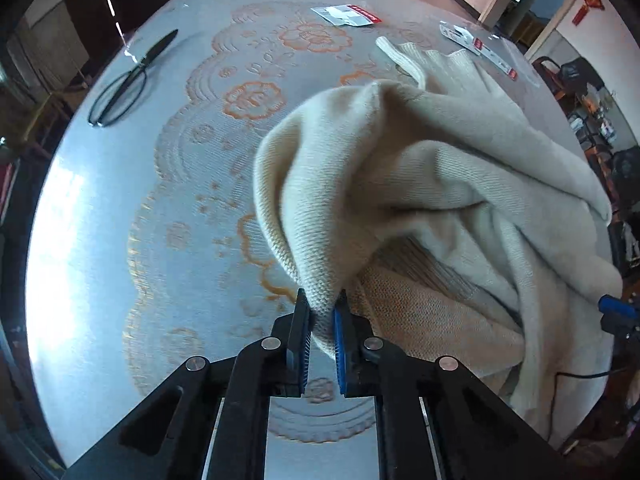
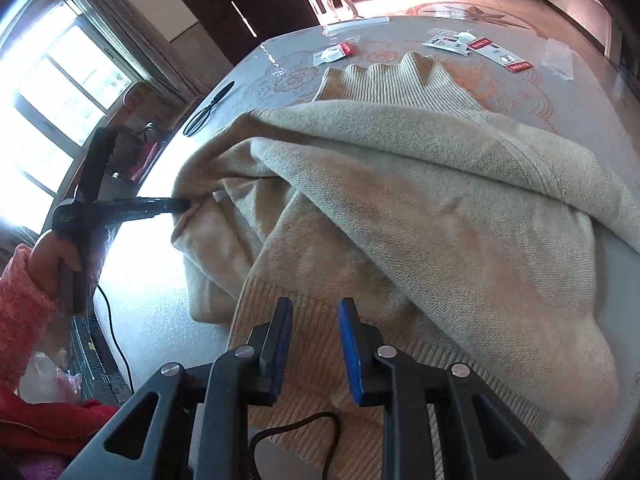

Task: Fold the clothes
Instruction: 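Lift the sweater hem with the left tool and lay it over the body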

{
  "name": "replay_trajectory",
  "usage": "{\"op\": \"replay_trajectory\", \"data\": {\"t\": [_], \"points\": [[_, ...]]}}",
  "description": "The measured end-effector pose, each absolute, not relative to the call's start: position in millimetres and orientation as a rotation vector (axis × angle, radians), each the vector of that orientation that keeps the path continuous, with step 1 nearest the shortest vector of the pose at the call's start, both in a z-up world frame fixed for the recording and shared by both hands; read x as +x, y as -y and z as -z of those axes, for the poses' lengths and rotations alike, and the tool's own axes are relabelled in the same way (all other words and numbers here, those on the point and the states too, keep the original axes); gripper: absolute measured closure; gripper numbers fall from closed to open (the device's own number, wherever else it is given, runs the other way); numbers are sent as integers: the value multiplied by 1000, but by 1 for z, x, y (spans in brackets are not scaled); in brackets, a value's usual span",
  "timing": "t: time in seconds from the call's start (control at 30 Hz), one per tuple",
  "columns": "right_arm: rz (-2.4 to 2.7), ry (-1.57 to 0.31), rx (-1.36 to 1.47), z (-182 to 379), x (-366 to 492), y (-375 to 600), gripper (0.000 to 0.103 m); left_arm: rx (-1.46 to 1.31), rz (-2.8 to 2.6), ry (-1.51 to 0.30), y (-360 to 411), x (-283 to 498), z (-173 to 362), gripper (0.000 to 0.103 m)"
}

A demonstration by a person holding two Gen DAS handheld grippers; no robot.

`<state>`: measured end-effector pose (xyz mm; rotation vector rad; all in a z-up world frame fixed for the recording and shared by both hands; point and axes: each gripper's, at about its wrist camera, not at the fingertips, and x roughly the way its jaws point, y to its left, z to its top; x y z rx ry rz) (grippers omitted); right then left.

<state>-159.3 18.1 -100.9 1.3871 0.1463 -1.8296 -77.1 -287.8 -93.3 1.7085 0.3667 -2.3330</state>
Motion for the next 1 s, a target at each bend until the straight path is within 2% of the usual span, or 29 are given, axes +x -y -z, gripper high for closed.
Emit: {"op": "replay_trajectory", "data": {"t": [0.2, 0.23, 0.37, 0.43, 0.77, 0.8, 0.87, 1.0], "points": [[1793, -170, 1381, 106, -151, 3, 80, 1604, 2243, 80, 352, -85, 37, 91], [1785, -169, 1383, 106, -150, 6, 80, 1578, 2212, 135, 361, -86, 32, 88], [1748, -184, 1381, 109, -141, 20, 80, 1523, 2131, 290, 384, -85, 33, 86], [1740, -225, 1381, 112, -137, 25, 80, 1546, 2165, 227, 389, -76, 40, 82], [1740, -337, 1404, 127, -125, 33, 80, 1570, 2144, -170, 399, 8, 89, 78], [1744, -340, 1401, 126, -124, 34, 80, 1554, 2130, -238, 404, 16, 93, 76], [1743, -337, 1395, 123, -122, 37, 80, 1519, 2108, -373, 414, 29, 99, 63], [1736, -338, 1386, 119, -116, 46, 80, 1417, 2067, -515, 435, 46, 102, 61]]}}
